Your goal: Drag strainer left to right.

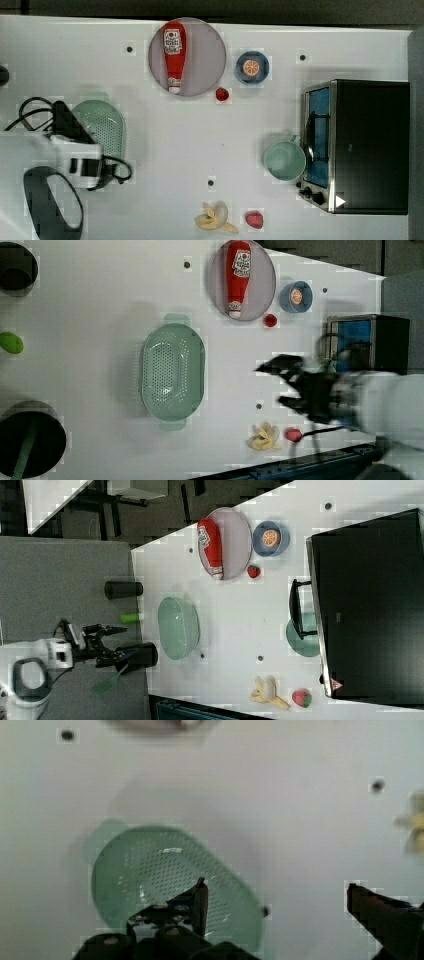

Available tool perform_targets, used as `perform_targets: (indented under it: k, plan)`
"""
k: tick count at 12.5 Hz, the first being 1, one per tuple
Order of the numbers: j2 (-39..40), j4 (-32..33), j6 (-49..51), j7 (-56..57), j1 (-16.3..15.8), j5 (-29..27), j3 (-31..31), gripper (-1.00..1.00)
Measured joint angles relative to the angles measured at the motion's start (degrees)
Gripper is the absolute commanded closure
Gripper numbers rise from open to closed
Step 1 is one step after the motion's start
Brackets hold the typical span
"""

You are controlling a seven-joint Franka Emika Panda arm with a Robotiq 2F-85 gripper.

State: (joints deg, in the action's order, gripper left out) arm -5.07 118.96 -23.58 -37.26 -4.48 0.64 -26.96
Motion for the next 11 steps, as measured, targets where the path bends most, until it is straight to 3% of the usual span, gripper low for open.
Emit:
perform_targets:
  k: [6, 11]
  plan:
    - [14.5, 1.0, -12.7, -26.4, -0.8, 1.9, -5.5, -1.0]
    - [29.8, 1.8, -28.9, -35.9, -0.9, 2.4, -5.5, -1.0]
